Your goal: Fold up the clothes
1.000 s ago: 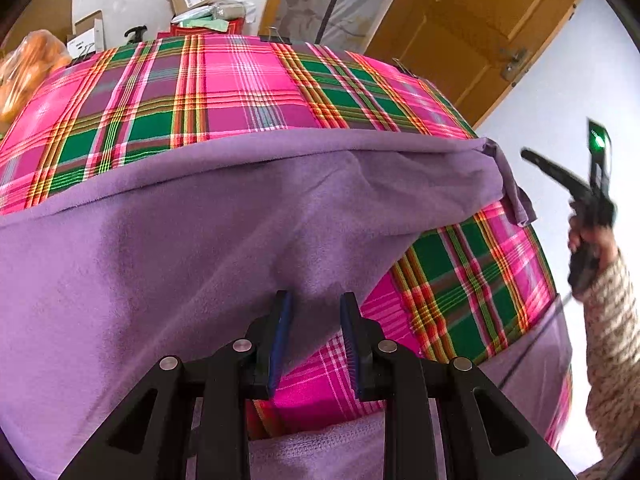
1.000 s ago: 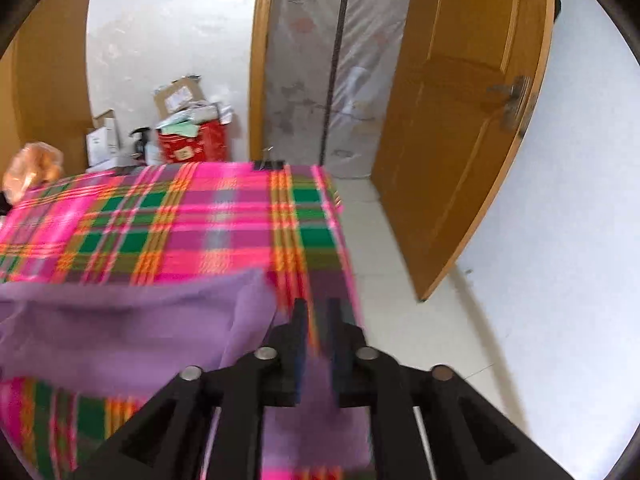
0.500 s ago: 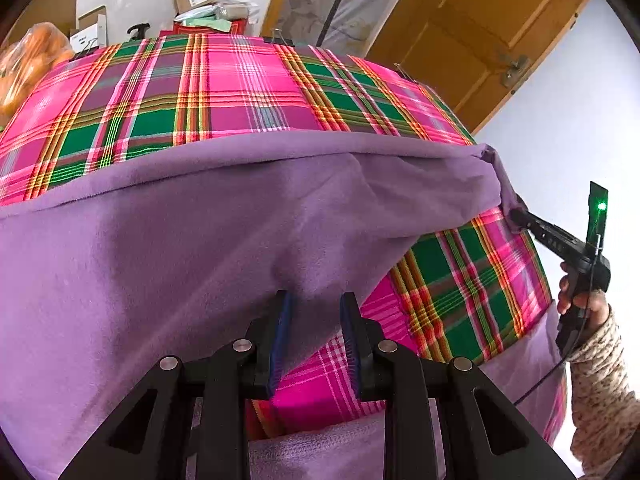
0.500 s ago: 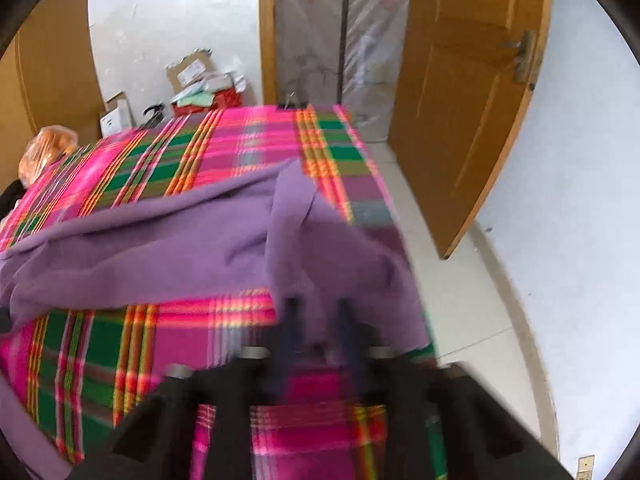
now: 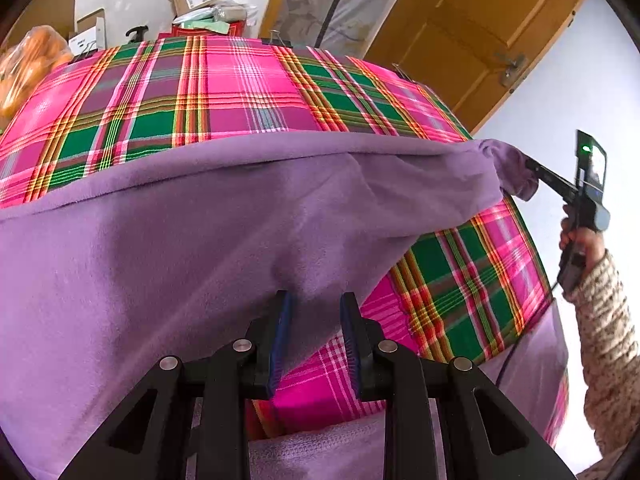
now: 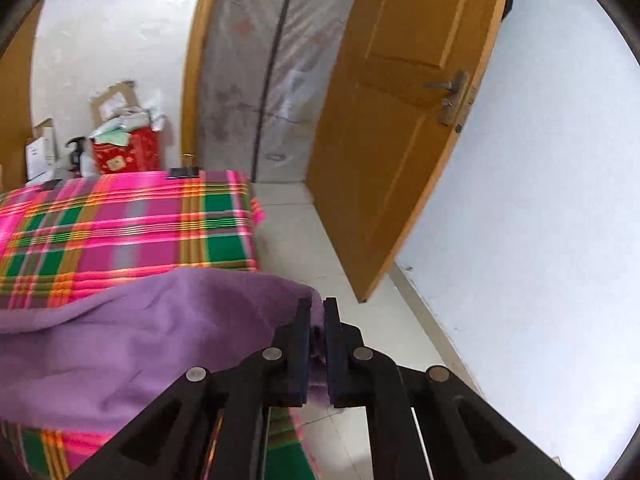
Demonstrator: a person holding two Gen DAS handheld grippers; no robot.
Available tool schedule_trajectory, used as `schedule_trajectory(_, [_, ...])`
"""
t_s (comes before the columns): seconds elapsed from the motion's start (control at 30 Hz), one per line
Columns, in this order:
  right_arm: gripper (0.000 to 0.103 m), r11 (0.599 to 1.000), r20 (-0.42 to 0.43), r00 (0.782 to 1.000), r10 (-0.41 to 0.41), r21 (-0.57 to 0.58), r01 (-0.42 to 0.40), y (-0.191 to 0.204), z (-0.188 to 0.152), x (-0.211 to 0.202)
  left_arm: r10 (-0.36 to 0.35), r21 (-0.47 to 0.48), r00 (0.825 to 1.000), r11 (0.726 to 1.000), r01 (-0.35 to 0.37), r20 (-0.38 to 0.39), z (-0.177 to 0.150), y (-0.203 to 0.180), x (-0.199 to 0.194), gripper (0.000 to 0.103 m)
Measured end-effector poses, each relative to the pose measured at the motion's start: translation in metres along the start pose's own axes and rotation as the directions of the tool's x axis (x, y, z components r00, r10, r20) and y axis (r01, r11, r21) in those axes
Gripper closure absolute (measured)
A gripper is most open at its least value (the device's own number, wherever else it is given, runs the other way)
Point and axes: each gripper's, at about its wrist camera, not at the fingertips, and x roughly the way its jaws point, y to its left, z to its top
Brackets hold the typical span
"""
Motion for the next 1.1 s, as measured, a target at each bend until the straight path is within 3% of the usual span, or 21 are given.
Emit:
schedule_trajectory(0.1, [0.095,0.998,-0.023,0.998,-0.054,0.023,0.054,-0.004,0.006,0.016,-0.001,0.0,1.0,1.0,0.001,0.001,0.0,0.0,0.0,0.077])
schedule_trajectory(0.23, [0.092,0.988,-0.046,0.999,-0.011,0.152,0.018,-0.022,0.007,0.022,-0.007,-0.005,1.0,1.0,0.007,0.003,0.0,0.0,0.0,0.077])
schedule_trajectory(0.33, [0.086,0.98,-0.03,0.999,-0.029,0.196,0.035,-0.032,0.007,0.018,-0.004,-0.007,1.0,1.0,0.004,0.0,0.0,0.0,0.001,0.077])
schedule_trajectory(0.53, [0.085,0.957,0.01,0.998,-0.063,0.284,0.057,-0.054,0.008,-0.004,-0.009,-0.008,1.0,1.0,0.009,0.001,-0.002,0.0,0.0,0.077])
schedule_trajectory(0.7, [0.084,0.964,-0.003,0.998,0.057,0.262,-0.054,-0.044,-0.01,-0.019,-0.01,0.029,1.0,1.0,0.01,-0.004,-0.009,-0.004,-0.004,0.077])
schedule_trajectory(0.83, [0.084,0.961,-0.049,0.982,0.185,0.219,-0.17,-0.023,-0.028,-0.022,-0.006,0.074,1.0,0.997,0.007,-0.014,-0.016,-0.012,-0.007,0.077])
schedule_trajectory(0.93, [0.084,0.954,-0.089,0.965,0.247,0.195,-0.227,-0.005,-0.041,-0.025,0.04,0.123,0.999,0.992,-0.038,-0.012,-0.019,-0.02,-0.006,0.077])
schedule_trajectory(1.1, [0.068,0.938,-0.142,0.943,0.301,0.224,-0.265,0.002,-0.053,-0.011,0.149,0.197,0.989,0.969,-0.147,0.005,-0.018,-0.035,0.002,0.077])
